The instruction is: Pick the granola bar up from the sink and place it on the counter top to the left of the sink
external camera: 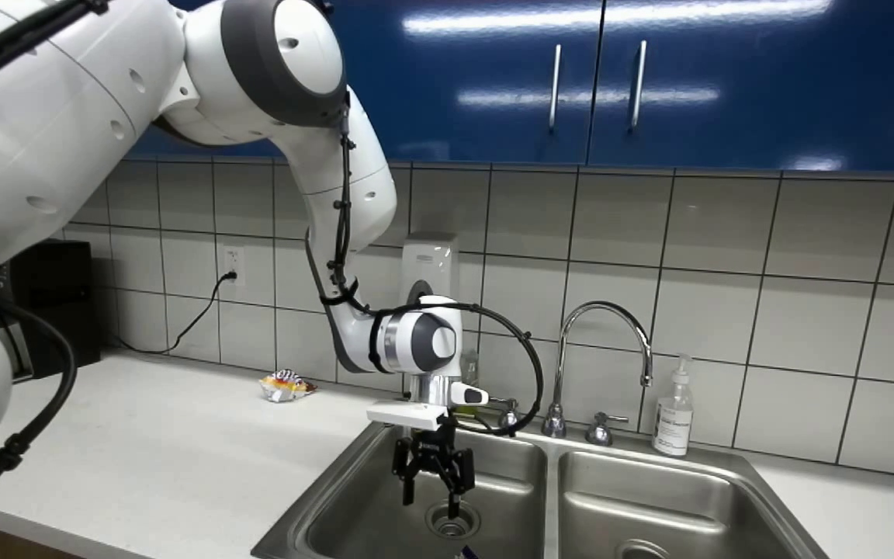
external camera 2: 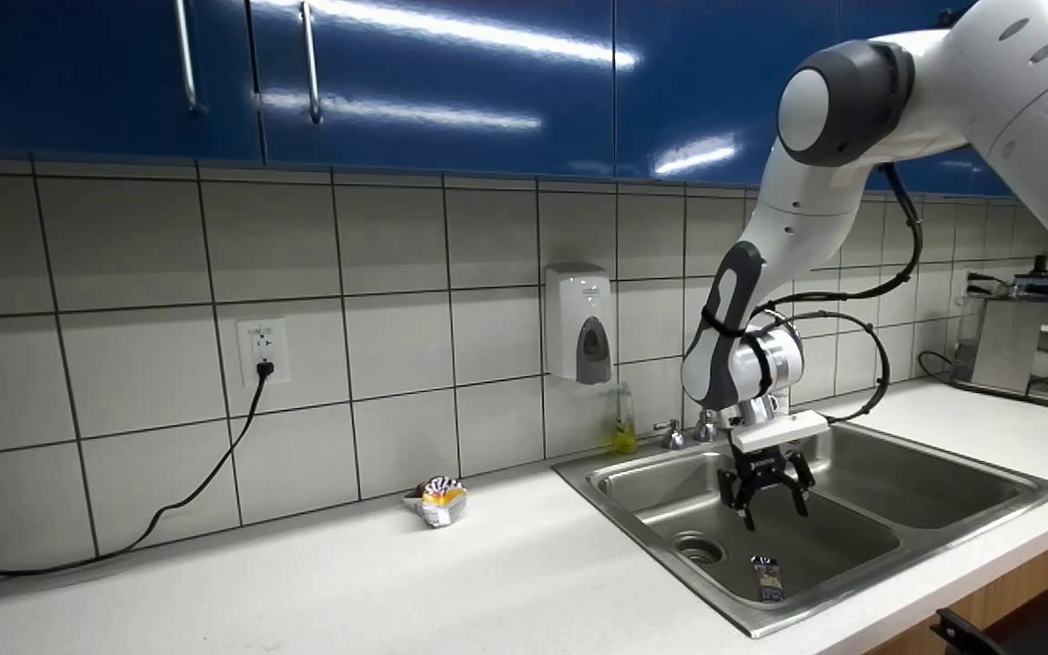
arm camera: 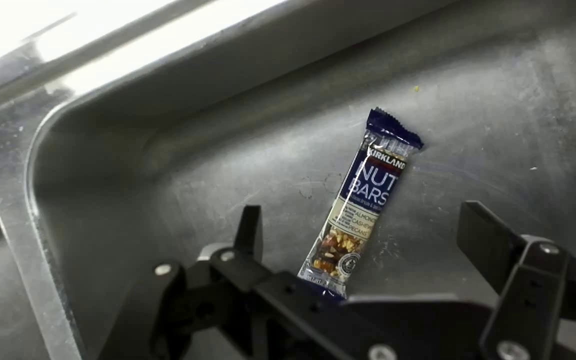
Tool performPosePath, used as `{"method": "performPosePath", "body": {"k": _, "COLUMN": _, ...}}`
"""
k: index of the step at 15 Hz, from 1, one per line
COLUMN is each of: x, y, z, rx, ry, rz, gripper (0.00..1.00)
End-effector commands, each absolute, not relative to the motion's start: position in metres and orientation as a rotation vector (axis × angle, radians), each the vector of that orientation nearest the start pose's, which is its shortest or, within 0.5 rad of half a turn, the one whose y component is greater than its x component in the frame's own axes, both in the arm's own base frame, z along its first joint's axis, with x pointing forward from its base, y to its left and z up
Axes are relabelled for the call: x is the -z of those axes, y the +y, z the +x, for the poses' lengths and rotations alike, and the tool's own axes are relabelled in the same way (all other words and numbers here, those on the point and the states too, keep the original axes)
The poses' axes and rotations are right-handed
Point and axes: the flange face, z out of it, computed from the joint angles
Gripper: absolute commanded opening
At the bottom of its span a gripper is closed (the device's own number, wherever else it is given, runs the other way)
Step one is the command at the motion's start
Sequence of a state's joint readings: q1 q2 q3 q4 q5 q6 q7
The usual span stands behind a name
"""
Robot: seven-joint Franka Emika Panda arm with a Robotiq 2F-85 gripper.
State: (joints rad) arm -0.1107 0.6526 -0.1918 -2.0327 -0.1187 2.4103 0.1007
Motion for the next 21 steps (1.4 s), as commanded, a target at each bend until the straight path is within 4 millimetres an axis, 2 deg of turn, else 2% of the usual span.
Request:
{"method": "performPosePath", "body": {"k": 1, "x": -0.083, "y": -0.177, "z": 0.544, "rx": -0.471, "ry": 0.481, "rz": -3.238, "gripper": 1.00}}
{"method": "performPosePath", "body": {"k": 3, "x": -0.078, "y": -0.178, "z": 0.546, "rx": -0.485, "ry": 0.463, "rz": -3.244, "gripper": 1.00}}
{"method": "performPosePath", "body": {"k": 4, "x": -0.081, "y": -0.174, "z": 0.539, "rx": -0.500, "ry": 0.446, "rz": -3.242, "gripper": 1.00}}
{"method": "performPosePath", "body": {"k": 7, "x": -0.075, "y": -0.175, "z": 0.542, "rx": -0.503, "ry": 0.443, "rz": -3.245, "gripper": 1.00}}
{"method": "performPosePath", "body": {"k": 16, "x": -0.076, "y": -0.177, "z": 0.545, "rx": -0.481, "ry": 0.431, "rz": -3.255, "gripper": 1.00}}
{"method": "performPosePath", "body": {"k": 21, "x": -0.067, "y": -0.178, "z": 0.544, "rx": -0.488, "ry": 0.432, "rz": -3.245, "gripper": 1.00}}
